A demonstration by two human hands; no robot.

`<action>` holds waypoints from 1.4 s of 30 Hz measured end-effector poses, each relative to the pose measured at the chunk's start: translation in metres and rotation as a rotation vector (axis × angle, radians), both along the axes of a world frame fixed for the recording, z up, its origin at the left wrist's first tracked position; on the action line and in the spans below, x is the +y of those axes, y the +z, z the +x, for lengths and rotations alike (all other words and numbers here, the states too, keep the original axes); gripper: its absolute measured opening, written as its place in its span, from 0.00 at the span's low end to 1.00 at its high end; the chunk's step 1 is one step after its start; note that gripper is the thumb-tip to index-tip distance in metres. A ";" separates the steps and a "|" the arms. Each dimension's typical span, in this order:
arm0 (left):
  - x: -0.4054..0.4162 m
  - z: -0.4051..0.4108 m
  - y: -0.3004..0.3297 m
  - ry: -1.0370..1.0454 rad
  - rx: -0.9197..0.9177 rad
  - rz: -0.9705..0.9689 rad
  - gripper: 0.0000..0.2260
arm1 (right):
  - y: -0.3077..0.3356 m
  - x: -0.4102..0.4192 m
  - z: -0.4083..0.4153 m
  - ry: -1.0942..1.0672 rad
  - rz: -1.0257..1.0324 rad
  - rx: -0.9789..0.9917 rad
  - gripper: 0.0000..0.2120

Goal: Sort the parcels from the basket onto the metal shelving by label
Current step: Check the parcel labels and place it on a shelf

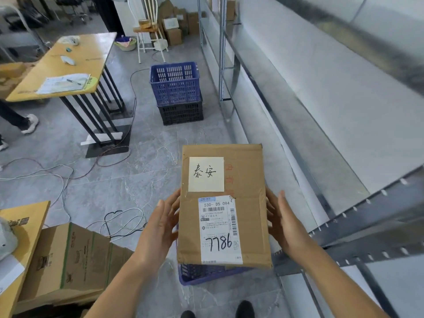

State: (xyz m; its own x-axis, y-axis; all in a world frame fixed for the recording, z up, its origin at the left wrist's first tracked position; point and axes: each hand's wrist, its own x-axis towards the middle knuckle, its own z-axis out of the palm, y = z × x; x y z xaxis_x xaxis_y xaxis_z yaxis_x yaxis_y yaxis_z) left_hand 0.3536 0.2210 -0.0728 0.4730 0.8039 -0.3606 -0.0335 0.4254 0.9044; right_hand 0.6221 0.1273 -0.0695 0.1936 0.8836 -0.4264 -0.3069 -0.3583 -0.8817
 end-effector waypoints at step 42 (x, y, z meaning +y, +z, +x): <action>-0.123 0.079 0.068 -1.070 -0.352 0.008 0.23 | 0.090 -0.307 -0.192 -1.252 0.153 -0.292 0.30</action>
